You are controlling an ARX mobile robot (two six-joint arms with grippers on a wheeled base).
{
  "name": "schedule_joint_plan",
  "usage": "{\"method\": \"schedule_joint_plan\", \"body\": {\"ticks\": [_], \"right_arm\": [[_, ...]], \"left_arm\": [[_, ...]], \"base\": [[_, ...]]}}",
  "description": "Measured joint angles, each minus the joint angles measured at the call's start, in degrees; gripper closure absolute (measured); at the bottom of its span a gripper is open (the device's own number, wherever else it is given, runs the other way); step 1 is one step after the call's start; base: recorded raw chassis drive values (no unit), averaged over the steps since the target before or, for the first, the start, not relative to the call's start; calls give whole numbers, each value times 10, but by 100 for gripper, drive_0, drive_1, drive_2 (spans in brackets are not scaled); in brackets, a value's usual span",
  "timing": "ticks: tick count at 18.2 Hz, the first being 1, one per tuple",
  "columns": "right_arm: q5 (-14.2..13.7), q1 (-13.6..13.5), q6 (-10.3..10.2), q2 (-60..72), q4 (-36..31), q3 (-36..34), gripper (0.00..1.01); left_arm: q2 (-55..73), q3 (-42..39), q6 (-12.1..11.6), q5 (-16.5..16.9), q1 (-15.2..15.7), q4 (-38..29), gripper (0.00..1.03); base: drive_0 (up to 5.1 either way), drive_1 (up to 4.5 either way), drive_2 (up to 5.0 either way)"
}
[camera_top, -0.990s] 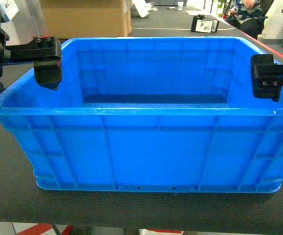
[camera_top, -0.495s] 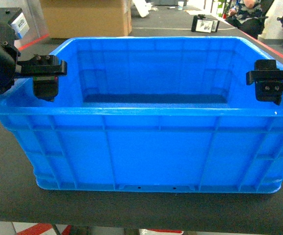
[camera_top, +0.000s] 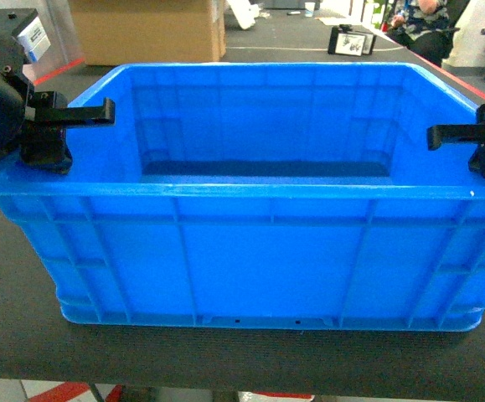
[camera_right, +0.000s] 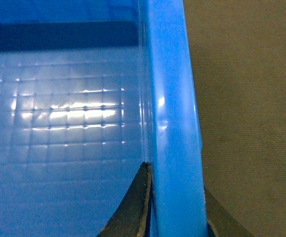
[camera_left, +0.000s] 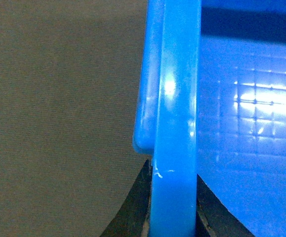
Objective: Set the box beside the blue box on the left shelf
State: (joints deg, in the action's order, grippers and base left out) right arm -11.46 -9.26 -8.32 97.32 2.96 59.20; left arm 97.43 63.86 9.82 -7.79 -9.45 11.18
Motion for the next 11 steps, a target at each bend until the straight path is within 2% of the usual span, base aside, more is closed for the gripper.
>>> {"method": "schedule_joint_plan", "body": {"ticks": [1, 7, 8, 9, 10, 11], "right_arm": [[12, 3, -3, -4, -3, -4, 90], [9, -4, -9, -49, -5, -41, 91], [-19, -26, 2, -155, -44, -103, 91], [-55, -63, 22, -299, -72, -176, 91], [-74, -89, 28, -399, -35, -254, 91], [-80, -99, 24, -462, 9, -300, 91]], "left_arm": [[-3, -4, 0, 5, 2, -3, 95], [-41, -31, -9, -13, -8, -10, 95], [-155, -95, -27, -63, -37, -50, 95], [-314, -180, -32, -115, -64, -70, 95], [-428, -278, -7, -162, -105, -20, 95], [-476, -313, 20, -180, -131, 23, 95]], "base": [[0, 0, 0], [0, 0, 0], [0, 0, 0], [0, 0, 0], [0, 0, 0], [0, 0, 0]]}}
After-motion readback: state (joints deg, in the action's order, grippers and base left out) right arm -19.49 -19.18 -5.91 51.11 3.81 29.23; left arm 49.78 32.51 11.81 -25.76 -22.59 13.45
